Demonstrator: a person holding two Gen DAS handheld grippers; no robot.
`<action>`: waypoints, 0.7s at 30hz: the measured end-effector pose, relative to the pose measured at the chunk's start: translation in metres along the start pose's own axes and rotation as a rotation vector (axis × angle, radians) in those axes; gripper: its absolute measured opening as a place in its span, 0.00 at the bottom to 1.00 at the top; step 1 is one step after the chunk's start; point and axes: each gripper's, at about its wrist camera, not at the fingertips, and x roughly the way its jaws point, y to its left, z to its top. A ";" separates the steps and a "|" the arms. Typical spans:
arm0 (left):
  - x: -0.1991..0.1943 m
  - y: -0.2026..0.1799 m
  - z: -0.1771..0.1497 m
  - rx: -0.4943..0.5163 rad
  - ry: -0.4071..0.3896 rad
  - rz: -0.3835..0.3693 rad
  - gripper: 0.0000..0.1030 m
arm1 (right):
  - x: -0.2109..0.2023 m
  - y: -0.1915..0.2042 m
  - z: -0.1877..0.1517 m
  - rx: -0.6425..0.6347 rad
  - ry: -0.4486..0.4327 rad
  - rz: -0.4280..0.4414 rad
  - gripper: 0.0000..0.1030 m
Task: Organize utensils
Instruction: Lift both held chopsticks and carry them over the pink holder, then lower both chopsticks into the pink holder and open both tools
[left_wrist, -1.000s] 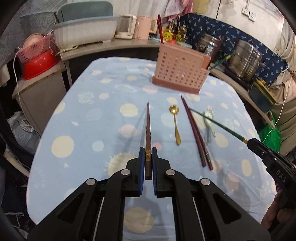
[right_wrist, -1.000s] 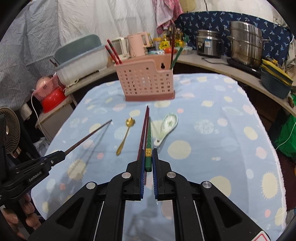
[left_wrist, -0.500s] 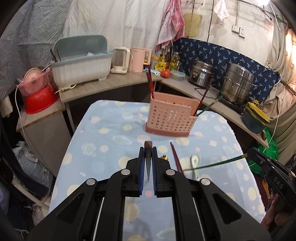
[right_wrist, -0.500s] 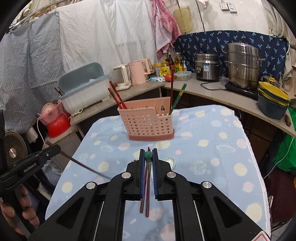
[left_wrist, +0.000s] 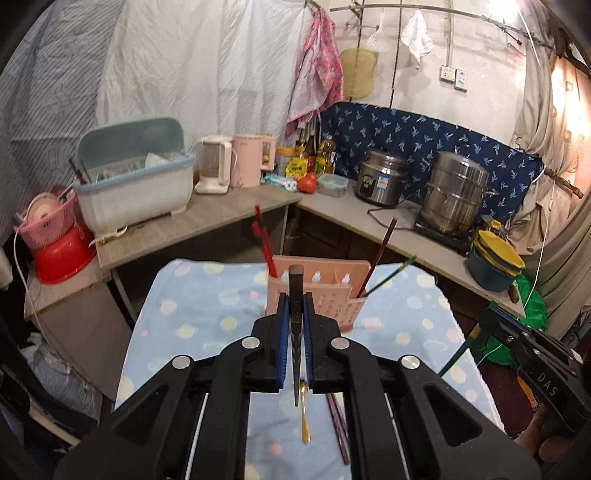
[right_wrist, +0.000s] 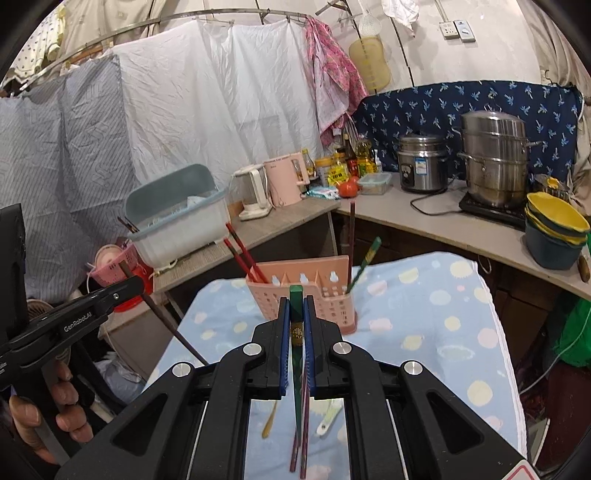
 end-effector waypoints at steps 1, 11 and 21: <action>0.002 -0.003 0.010 0.003 -0.010 -0.003 0.07 | 0.002 0.002 0.008 -0.005 -0.010 -0.001 0.07; 0.027 -0.022 0.098 0.017 -0.126 -0.018 0.07 | 0.038 0.014 0.098 -0.060 -0.126 -0.015 0.07; 0.088 -0.030 0.141 0.016 -0.185 -0.034 0.07 | 0.106 0.012 0.144 -0.042 -0.170 -0.022 0.07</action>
